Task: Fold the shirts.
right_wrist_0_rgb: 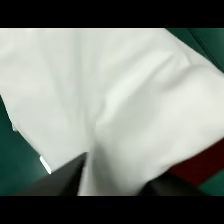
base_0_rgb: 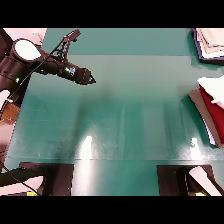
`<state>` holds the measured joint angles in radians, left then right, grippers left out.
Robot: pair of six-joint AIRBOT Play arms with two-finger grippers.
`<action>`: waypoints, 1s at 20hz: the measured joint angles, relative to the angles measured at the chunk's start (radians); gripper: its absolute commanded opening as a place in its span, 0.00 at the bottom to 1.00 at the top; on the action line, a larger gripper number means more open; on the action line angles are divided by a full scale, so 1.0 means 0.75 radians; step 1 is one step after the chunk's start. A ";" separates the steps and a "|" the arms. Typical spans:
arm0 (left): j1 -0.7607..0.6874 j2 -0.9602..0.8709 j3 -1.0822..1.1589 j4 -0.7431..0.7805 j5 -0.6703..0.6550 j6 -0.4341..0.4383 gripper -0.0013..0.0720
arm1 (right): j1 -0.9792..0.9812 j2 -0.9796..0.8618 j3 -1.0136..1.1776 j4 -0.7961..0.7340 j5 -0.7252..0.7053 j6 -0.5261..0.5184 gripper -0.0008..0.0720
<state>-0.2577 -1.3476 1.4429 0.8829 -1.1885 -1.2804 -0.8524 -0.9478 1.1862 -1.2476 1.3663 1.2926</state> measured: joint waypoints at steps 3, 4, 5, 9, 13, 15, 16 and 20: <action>0.000 0.000 0.000 0.000 -0.001 0.005 0.05 | -0.037 0.041 -0.089 -0.100 0.015 0.010 0.99; 0.000 0.000 0.000 0.000 -0.001 0.006 0.05 | -0.037 0.048 -0.103 -0.118 0.018 0.015 0.99; 0.000 0.000 0.000 0.000 -0.002 0.007 0.05 | -0.026 0.053 -0.114 -0.131 0.021 0.022 0.99; 0.000 0.000 0.000 0.000 0.009 0.009 0.05 | 0.119 0.062 -0.135 -0.069 0.021 0.045 0.97; 0.000 0.000 0.000 -0.001 0.013 0.008 0.05 | 0.417 0.064 -0.142 0.064 -0.042 0.054 0.45; 0.000 0.000 0.000 -0.001 0.016 0.008 0.05 | 0.590 0.065 -0.143 0.095 -0.106 0.054 0.12; 0.000 0.000 0.000 -0.001 0.025 0.008 0.05 | 0.670 0.065 -0.143 0.103 -0.141 0.054 0.04; 0.000 0.000 0.000 -0.002 0.051 0.008 0.05 | 0.937 0.065 -0.143 0.119 -0.270 0.055 0.04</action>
<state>-0.2577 -1.3476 1.4429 0.8818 -1.1500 -1.2743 -0.1493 -0.8989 1.0786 -1.1584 1.1641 1.3338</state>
